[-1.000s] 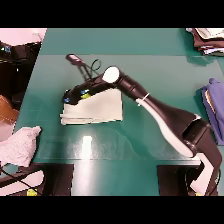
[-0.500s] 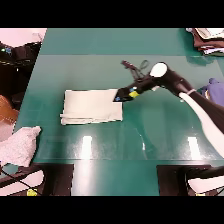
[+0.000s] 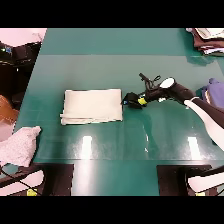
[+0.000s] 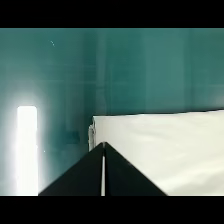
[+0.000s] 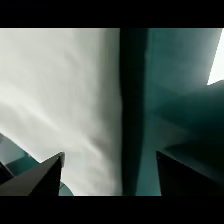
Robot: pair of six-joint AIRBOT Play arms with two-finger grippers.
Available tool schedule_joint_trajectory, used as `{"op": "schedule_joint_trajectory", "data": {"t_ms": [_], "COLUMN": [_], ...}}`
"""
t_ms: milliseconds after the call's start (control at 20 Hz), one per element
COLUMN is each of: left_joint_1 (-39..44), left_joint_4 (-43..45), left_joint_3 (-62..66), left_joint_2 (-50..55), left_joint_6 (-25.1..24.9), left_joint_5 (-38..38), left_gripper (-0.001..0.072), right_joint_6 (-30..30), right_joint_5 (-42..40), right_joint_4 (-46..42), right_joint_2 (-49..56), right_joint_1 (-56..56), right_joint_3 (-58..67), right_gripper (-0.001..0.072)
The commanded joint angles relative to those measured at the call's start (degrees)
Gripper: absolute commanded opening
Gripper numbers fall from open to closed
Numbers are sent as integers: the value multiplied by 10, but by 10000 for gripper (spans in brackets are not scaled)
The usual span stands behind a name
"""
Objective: Fold the shirts.
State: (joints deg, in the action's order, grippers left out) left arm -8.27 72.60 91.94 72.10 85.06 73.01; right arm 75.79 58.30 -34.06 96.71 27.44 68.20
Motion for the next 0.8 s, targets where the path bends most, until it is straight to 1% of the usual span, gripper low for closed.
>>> {"op": "schedule_joint_trajectory", "data": {"t_ms": [0,100,150,200,250,300,350,400,500,600,750], "left_joint_1": [0,0,0,0,0,0,0,0,0,17,71], "left_joint_4": [-10,-11,-11,-12,-17,-24,-38,-52,-91,-96,-96], "left_joint_3": [-12,-22,-24,-24,-24,-24,-24,-24,-24,-24,-24], "left_joint_2": [0,0,1,1,1,1,1,1,1,1,1], "left_joint_6": [0,0,0,0,0,-1,-3,-13,-30,-30,-30], "left_joint_5": [-2,-3,-3,-4,-7,-8,-10,-12,-13,-11,-10], "left_gripper": [23,23,23,23,23,23,23,22,22,22,22], "right_joint_6": [-13,-13,-13,-13,-13,-14,-25,-30,-29,-28,-26], "right_joint_5": [0,3,3,1,-3,-10,-17,-18,-9,-8,6], "right_joint_4": [46,46,46,45,42,39,40,39,39,38,-17], "right_joint_2": [64,96,106,113,118,119,119,118,115,92,25], "right_joint_1": [39,69,80,88,95,99,100,99,83,51,-38], "right_joint_3": [48,93,111,127,142,152,160,169,187,192,192], "right_gripper": [578,568,526,399,312,251,75,13,13,13,13]}}
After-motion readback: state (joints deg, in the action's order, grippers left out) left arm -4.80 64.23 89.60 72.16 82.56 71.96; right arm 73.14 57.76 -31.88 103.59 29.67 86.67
